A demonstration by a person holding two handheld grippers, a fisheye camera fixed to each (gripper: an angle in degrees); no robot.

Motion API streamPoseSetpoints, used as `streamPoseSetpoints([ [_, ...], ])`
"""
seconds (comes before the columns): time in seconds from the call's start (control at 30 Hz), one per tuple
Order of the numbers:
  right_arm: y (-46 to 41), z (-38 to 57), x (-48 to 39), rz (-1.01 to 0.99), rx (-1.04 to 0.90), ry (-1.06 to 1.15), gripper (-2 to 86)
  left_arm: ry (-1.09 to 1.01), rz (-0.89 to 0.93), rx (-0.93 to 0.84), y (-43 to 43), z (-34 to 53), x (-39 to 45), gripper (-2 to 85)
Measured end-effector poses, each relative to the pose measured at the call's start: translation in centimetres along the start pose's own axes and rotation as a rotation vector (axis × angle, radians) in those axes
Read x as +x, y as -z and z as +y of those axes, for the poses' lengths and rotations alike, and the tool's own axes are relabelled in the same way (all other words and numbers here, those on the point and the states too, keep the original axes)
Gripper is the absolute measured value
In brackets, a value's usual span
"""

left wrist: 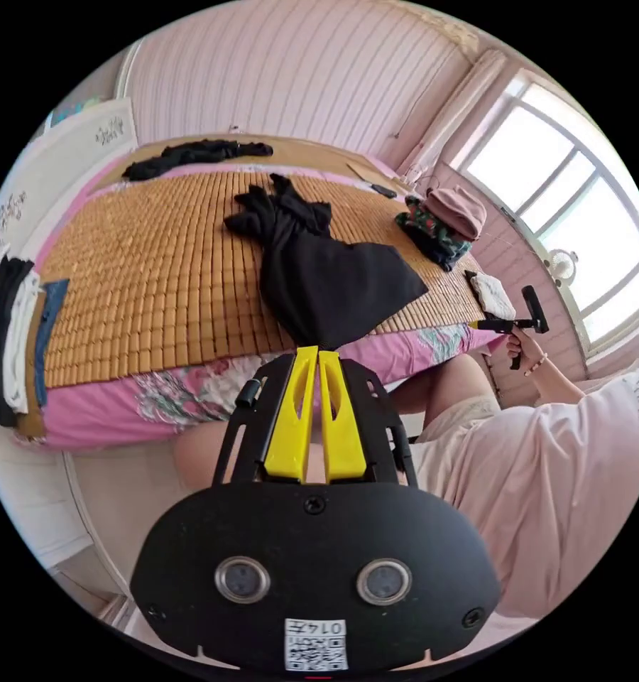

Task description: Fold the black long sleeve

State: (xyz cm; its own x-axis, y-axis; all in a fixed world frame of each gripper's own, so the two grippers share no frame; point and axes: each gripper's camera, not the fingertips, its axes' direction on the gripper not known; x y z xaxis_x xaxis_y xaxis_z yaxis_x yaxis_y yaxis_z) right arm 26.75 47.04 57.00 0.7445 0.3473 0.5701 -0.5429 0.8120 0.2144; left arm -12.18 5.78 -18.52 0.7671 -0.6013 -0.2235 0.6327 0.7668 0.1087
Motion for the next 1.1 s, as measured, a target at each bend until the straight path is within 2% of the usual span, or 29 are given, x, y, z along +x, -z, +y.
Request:
streamPoseSetpoints([
  [0.07,-0.8,-0.7,-1.3,0.008,-0.019,0.016,0.3,0.047,0.019,-0.054,-2.6,0.8,-0.8,-1.0],
  [0.2,0.5,-5.2,-6.6,0.115,0.045,0.141,2.3,0.052,0.007,-0.051,-3.8,0.2,-1.4,-0.9],
  [0.3,0.4,-9.4,-9.9,0.149,0.057,0.192,11.5,0.067,0.016,-0.028,-3.9,-0.6,-1.8,-0.7],
  [0.37,-0.6,-11.6,-11.9,0.135,0.002,0.226,13.4,0.086,0.001,-0.035,-4.3,-0.9,-2.2,-0.3],
  [0.53,-3.3,-13.6,-18.2,0.263,-0.027,0.376,12.1,0.098,-0.038,-0.07,-4.9,-1.7,-3.0,4.1],
  [0.67,-6.9,-14.6,-21.0,0.364,-0.131,0.453,11.5,0.108,-0.062,-0.078,-5.3,-2.4,-3.7,5.0],
  [0.7,-6.6,-14.6,-21.5,0.422,-0.087,0.454,9.8,0.108,-0.068,-0.084,-5.5,-2.8,-3.8,5.1],
  [0.77,-6.0,-14.9,-21.8,0.383,-0.107,0.473,5.5,0.1,-0.089,-0.086,-5.7,-3.4,-3.9,5.3],
  [0.8,-4.9,-15.1,-21.6,0.347,-0.088,0.454,2.2,0.093,-0.101,-0.088,-5.9,-3.9,-3.9,5.6],
  [0.97,1.3,-15.2,-18.8,0.191,0.041,0.328,0.4,0.056,-0.121,-0.124,-7.2,-6.2,-4.0,6.8],
  [1.1,4.2,-15.2,-14.9,0.203,0.11,0.188,0.0,-0.015,-0.16,-0.197,-9.6,-8.4,-3.2,8.1],
])
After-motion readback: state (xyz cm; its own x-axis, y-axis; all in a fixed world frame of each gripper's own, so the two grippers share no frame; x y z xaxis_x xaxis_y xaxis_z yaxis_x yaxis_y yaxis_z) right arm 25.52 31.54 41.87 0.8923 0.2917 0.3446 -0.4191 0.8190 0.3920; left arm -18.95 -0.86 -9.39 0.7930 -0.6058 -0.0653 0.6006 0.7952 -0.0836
